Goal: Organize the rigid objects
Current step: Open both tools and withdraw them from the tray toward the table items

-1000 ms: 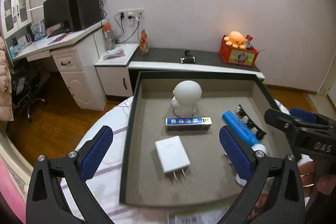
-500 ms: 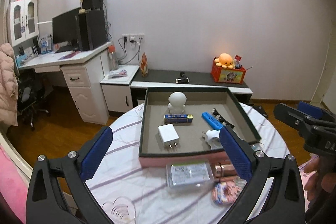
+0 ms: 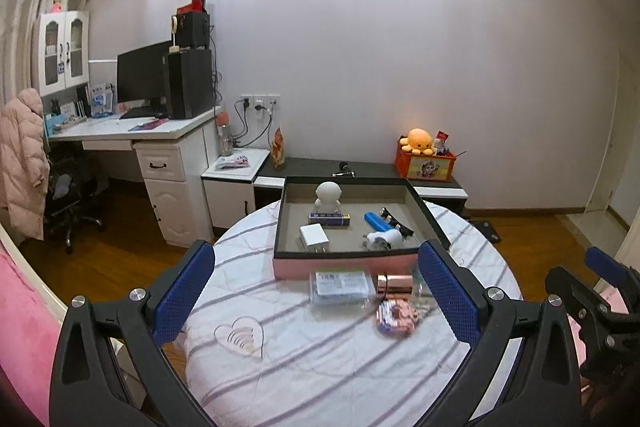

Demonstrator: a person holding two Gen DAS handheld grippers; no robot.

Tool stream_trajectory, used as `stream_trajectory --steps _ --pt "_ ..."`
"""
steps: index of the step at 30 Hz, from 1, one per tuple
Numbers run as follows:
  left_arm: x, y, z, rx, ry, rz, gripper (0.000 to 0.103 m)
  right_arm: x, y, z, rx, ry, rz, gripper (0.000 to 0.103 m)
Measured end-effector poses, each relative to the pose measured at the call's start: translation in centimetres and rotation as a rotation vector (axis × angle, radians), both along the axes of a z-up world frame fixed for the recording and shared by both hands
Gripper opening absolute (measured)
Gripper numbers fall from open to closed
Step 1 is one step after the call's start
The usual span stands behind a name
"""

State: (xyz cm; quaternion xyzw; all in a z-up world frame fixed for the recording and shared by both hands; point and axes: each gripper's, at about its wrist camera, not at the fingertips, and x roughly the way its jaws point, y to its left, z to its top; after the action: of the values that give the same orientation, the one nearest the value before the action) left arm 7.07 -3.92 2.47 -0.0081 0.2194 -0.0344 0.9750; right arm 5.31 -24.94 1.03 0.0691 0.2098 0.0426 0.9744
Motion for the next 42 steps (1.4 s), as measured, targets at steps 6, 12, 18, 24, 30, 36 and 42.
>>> stream_trajectory --steps 6,12,18,24,30,36,42 --pt "-2.8 -0.2 -1.2 0.009 0.002 -0.005 0.103 -3.7 -0.1 -1.4 0.003 -0.008 -0.030 0.103" --pt "-4.5 0.8 -2.7 0.010 0.016 0.015 0.103 -4.1 0.0 -2.5 0.001 0.016 -0.020 0.103" --pt "-4.6 1.8 -3.5 -0.008 0.039 0.027 0.103 -4.2 0.6 -2.7 -0.011 0.022 -0.005 0.103" --pt "-4.8 2.0 -3.6 -0.008 0.039 0.024 0.103 -4.3 0.8 -2.9 -0.019 0.027 0.003 0.103" --pt "-4.5 2.0 -3.8 -0.011 0.052 0.020 0.103 -4.2 0.5 -3.1 -0.019 0.036 -0.004 0.103" --pt "-3.7 2.0 -4.8 -0.011 0.076 0.018 0.103 -3.5 0.6 -3.8 -0.026 0.063 -0.006 0.103" --pt "-2.2 1.8 -6.7 -0.010 0.123 0.016 0.103 -2.0 0.9 -5.7 -0.032 0.123 0.000 0.103"
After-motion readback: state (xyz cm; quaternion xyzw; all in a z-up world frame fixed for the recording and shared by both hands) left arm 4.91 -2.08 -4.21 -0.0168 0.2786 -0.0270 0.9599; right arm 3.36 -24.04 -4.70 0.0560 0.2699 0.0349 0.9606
